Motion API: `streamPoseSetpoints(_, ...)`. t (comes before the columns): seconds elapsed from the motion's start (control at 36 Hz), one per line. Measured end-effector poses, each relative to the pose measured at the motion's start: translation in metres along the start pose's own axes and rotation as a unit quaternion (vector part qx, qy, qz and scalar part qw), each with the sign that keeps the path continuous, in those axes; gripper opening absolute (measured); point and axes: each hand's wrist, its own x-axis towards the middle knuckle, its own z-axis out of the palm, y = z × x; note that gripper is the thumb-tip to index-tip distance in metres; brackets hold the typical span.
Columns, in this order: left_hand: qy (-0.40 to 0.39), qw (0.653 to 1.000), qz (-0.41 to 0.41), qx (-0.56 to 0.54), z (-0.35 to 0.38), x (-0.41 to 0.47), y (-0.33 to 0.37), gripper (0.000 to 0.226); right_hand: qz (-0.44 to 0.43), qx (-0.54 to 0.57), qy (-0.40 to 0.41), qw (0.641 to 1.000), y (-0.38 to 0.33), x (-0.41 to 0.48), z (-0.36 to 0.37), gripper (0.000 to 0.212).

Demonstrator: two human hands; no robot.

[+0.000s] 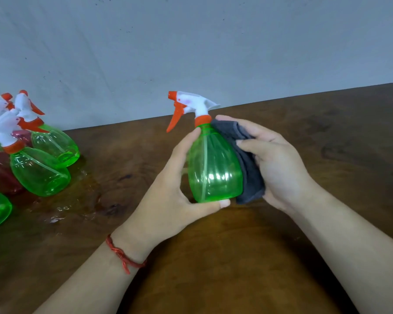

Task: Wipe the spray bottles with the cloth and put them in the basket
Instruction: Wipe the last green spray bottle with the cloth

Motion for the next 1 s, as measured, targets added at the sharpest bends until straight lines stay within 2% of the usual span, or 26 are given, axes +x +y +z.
streamPoseSetpoints(0.19,0.015,1.0,0.01,-0.005,0.007,0.0,-0.002,0.115,-0.038,-0.094,-0.012,0.995,0.01,0.001,0.003,0.049)
streamPoseSetpoints(0.28,0.042,0.998,0.007,-0.035,0.006,0.001,-0.002,0.113,-0.032,-0.097,-0.023,0.995,0.013,-0.001,0.006,0.047)
streamPoseSetpoints(0.39,0.104,0.988,-0.024,-0.109,-0.001,0.006,-0.01,0.11,-0.02,-0.12,-0.036,0.992,0.02,-0.004,0.008,0.047)
streamPoseSetpoints(0.53,0.168,0.974,-0.081,-0.127,-0.011,0.013,-0.021,0.105,-0.017,-0.22,-0.03,0.975,0.024,-0.009,0.008,0.053)
streamPoseSetpoints(0.61,0.183,0.96,-0.12,-0.173,-0.013,0.015,-0.027,0.106,-0.039,-0.261,-0.031,0.964,0.026,-0.014,0.012,0.051)
streamPoseSetpoints(0.69,0.176,0.954,-0.124,-0.207,-0.013,0.014,-0.027,0.107,-0.052,-0.27,-0.024,0.961,0.026,-0.013,0.013,0.046)
streamPoseSetpoints(0.75,0.166,0.933,-0.13,-0.292,-0.013,0.013,-0.021,0.094,-0.065,-0.276,-0.015,0.959,0.025,-0.011,0.01,0.044)
streamPoseSetpoints(0.81,0.168,0.899,-0.152,-0.374,-0.013,0.015,-0.013,0.071,-0.081,-0.271,-0.002,0.959,0.024,-0.01,0.008,0.041)
streamPoseSetpoints(0.86,0.18,0.883,-0.173,-0.398,-0.014,0.016,-0.007,0.054,-0.097,-0.261,0.003,0.961,0.025,-0.009,0.008,0.039)
streamPoseSetpoints(0.92,0.184,0.871,-0.186,-0.415,-0.015,0.018,-0.004,0.05,-0.134,-0.275,0.011,0.952,0.026,-0.009,0.009,0.04)
streamPoseSetpoints(1.0,0.195,0.844,-0.192,-0.461,-0.016,0.017,-0.001,0.058,-0.193,-0.305,0.028,0.932,0.028,-0.009,0.008,0.046)
